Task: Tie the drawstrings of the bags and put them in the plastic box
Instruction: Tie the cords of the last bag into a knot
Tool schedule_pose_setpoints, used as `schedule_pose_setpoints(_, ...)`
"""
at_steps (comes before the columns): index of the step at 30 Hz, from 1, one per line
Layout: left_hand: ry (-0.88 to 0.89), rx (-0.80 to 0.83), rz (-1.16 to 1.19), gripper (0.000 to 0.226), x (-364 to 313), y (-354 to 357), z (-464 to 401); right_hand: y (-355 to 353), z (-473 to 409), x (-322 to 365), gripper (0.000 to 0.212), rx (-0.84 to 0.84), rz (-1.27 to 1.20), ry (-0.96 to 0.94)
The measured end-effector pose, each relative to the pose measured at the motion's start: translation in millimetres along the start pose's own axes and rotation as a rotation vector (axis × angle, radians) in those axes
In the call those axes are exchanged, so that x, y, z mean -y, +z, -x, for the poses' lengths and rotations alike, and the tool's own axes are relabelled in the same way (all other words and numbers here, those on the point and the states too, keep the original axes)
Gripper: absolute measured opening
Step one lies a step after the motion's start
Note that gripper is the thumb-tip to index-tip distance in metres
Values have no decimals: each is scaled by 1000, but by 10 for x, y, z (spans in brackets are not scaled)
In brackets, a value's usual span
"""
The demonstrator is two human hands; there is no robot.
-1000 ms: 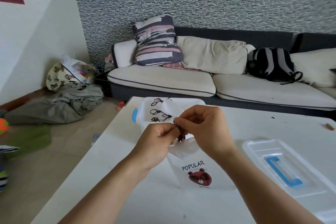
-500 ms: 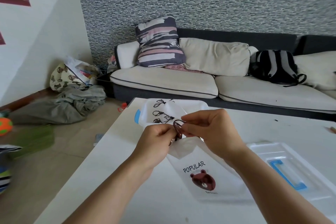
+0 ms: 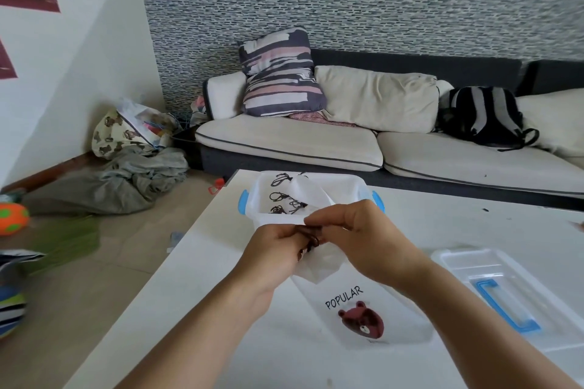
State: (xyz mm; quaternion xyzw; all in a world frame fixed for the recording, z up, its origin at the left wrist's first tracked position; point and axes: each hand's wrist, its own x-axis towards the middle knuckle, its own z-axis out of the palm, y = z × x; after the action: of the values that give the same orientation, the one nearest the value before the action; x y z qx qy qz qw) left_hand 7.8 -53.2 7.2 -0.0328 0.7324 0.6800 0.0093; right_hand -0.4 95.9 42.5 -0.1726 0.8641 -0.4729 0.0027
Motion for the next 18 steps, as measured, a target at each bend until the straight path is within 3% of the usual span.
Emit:
schedule_pose_setpoints(2, -2, -13, 2, 40, -2, -1, -3, -27, 9, 1, 29, 13, -27, -21)
schedule_pose_setpoints(5, 24, -31, -9, 28, 11, 5, -37, -31, 4, -19, 16, -94, -157, 9)
schedule_pose_setpoints(13, 197, -123, -267, 30, 68, 34, -50, 175, 13, -5, 23, -340, -270, 91)
schedule_pose_setpoints(18, 127, -172, -222, 30, 101, -3, -54, 292, 23, -4, 13, -264, -151, 79)
